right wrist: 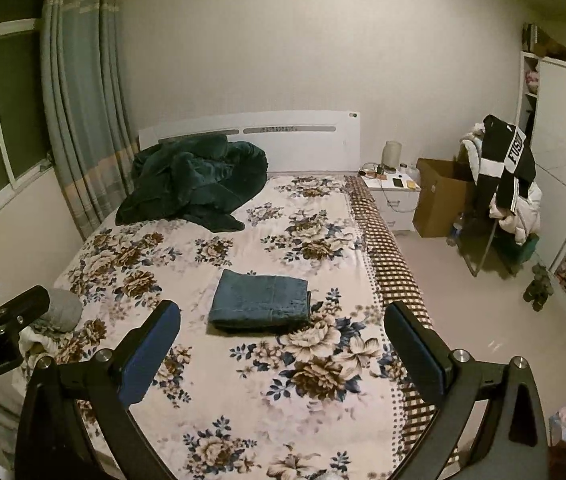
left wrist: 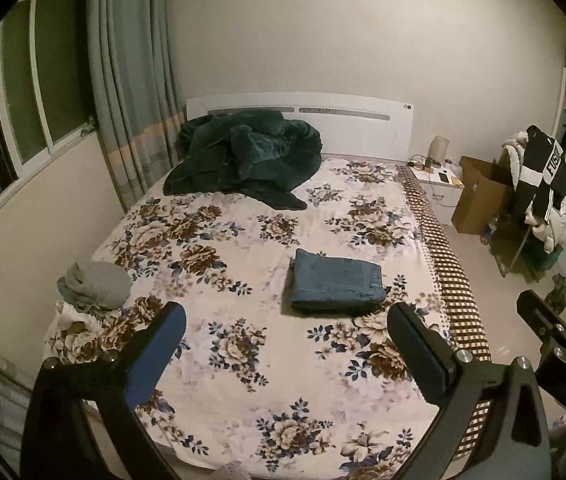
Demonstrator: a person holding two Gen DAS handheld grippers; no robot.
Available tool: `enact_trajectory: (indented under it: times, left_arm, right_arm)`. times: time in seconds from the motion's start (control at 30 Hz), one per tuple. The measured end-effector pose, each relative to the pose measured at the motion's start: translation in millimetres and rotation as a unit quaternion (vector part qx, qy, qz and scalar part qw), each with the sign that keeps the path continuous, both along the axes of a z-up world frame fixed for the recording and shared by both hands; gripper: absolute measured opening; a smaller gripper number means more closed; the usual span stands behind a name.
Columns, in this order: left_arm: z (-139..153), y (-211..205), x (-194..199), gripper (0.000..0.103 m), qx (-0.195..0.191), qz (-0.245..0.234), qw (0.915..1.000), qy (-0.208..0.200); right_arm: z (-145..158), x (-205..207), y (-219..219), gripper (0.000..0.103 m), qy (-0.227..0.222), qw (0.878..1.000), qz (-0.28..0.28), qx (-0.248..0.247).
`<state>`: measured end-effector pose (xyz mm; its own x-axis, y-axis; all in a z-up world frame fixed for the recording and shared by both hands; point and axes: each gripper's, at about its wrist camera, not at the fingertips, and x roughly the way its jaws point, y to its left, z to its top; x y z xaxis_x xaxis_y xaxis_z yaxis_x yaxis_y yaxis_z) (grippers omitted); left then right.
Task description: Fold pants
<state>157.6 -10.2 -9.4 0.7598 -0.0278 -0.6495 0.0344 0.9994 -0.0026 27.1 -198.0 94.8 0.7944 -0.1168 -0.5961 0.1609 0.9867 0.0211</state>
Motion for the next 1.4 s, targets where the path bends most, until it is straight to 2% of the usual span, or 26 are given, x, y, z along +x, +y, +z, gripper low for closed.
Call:
enact_trajectory:
  times: [0.17, 1.4]
  left_arm:
    - [1, 1, -3, 0.103, 0.005, -0.001, 1.0, -0.001]
    - [0, -6, -5, 0.103, 0.005, -0.006, 1.0, 0.001]
  right_arm:
    - [7, -4, 2, 0.103, 0.004, 1.0, -0.002, 0.001]
    - [1, 5, 4, 0.103, 0.011, 1.0, 0.01, 0.004]
